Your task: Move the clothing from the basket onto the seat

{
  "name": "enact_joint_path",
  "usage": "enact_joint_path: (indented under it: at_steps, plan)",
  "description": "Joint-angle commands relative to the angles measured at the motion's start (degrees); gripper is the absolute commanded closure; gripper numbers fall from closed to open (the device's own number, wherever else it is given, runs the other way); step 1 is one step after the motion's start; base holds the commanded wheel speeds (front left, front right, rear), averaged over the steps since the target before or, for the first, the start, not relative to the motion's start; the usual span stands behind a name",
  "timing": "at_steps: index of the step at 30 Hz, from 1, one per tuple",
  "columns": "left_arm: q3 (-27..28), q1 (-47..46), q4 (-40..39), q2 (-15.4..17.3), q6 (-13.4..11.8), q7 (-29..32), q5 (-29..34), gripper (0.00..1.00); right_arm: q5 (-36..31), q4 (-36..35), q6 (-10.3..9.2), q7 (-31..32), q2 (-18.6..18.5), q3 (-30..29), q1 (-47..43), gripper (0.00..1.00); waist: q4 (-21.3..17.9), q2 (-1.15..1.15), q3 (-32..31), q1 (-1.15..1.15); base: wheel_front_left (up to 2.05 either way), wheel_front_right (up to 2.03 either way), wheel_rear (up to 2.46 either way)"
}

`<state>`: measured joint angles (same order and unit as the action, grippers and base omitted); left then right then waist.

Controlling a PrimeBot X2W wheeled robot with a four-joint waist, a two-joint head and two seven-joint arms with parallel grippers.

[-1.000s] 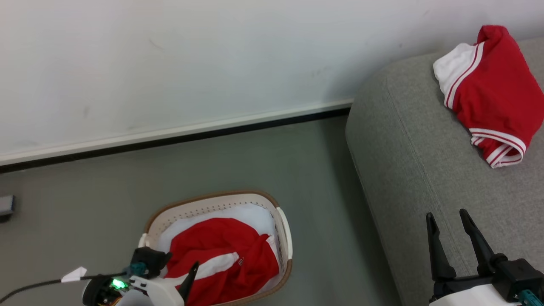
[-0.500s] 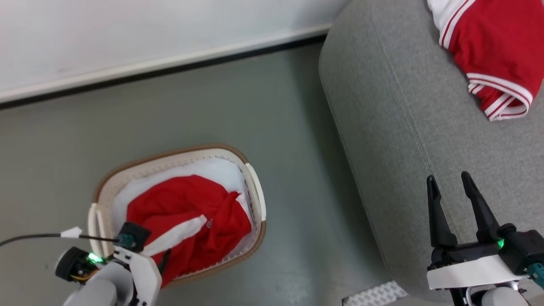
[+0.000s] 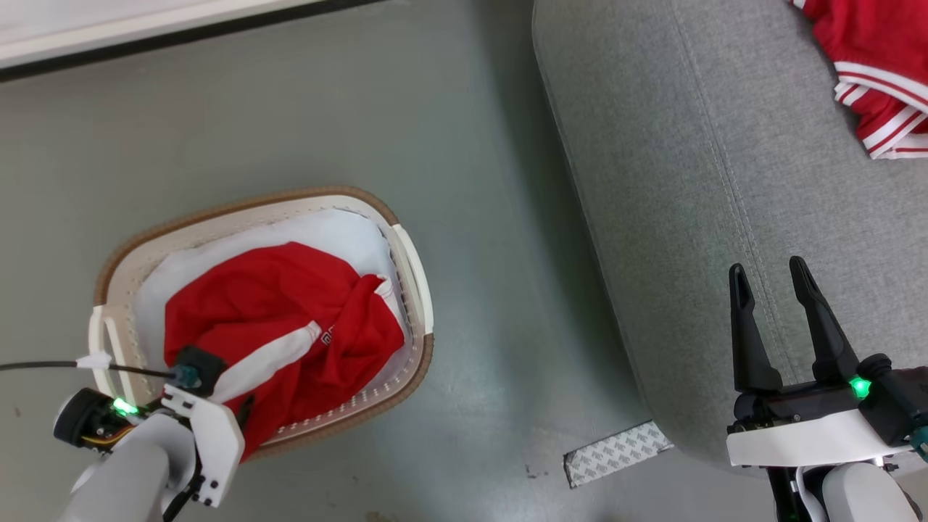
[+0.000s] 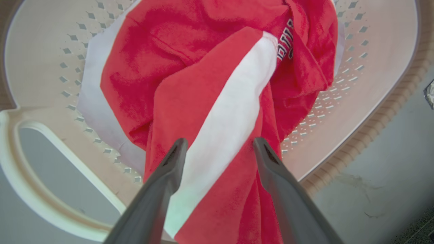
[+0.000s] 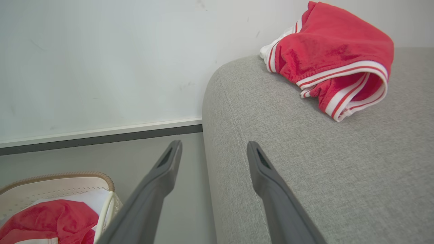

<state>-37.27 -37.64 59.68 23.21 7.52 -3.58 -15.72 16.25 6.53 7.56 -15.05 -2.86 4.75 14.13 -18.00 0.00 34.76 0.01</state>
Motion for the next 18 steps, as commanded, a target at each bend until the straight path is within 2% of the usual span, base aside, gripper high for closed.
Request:
enact_joint_path:
  at_steps: [1, 15, 16, 17, 18]
  plan:
    - [-0.08, -0.92, 0.55, 0.09, -0.13, -0.22, -0.21, 0.00, 0.32, -0.27, -0.15, -0.19, -0.06, -0.15, 0.88, 0.00, -0.25, 0.00, 0.92, -0.01, 0.00, 0.00, 0.00]
    - [-2.10, -8.26, 4.50, 0.62, -0.13, -0.28, 1.01, 0.00, 0.47, -2.08, -0.14, -0.19, -0.05, 0.37, 3.26, 0.00, -0.50, 0.00, 9.67, -0.01, 0.00, 0.00, 0.00]
    - [-2.13, -8.81, 4.61, 0.50, -0.13, -0.64, 0.85, 0.65, 0.30, -2.21, -0.15, -0.19, -0.05, 0.31, 3.46, 0.00, -0.41, 0.00, 10.14, -0.01, 0.00, 0.00, 0.00]
    - [-2.03, -9.14, 4.92, 0.24, -0.12, -0.75, 0.41, 1.00, 0.19, -2.32, -0.15, -0.19, -0.06, 0.14, 3.57, 0.00, -0.24, 0.00, 10.50, -0.01, 0.00, 0.00, 0.00]
    - [-1.99, -9.22, 5.14, -0.08, -0.11, -0.92, 0.01, 1.00, 0.07, -2.35, -0.14, -0.19, -0.05, -0.01, 3.57, 0.00, -0.04, 0.00, 10.71, -0.01, 0.00, 0.00, 0.00]
